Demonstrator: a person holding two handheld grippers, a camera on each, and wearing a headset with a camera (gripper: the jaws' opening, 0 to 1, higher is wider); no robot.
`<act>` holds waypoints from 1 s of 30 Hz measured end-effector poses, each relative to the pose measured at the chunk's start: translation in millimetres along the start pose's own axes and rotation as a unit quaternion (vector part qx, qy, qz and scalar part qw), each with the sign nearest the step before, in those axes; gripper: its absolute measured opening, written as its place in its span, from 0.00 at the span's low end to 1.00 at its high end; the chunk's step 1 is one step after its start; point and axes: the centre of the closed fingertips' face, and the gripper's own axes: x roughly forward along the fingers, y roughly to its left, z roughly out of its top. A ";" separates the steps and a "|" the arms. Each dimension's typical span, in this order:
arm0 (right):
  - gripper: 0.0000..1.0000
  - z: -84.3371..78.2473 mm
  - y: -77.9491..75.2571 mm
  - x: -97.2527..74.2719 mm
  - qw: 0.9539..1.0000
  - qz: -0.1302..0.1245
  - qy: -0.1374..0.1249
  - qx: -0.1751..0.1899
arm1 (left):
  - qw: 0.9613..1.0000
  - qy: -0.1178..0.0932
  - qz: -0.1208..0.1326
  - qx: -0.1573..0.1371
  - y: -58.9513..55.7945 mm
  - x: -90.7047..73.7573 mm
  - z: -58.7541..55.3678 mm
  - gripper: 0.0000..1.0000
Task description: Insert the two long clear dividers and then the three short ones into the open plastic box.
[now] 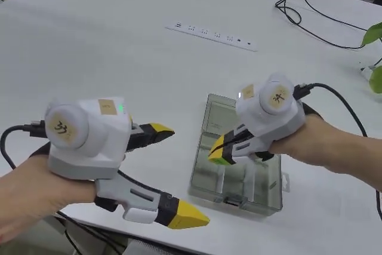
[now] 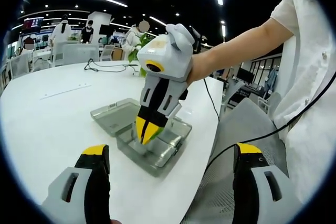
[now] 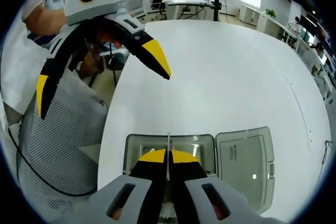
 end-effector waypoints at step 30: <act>0.02 -7.3 1.3 11.8 0.999 -0.008 0.034 -0.009 | 1.000 0.004 -0.005 0.004 -0.1 2.3 0.5 1.00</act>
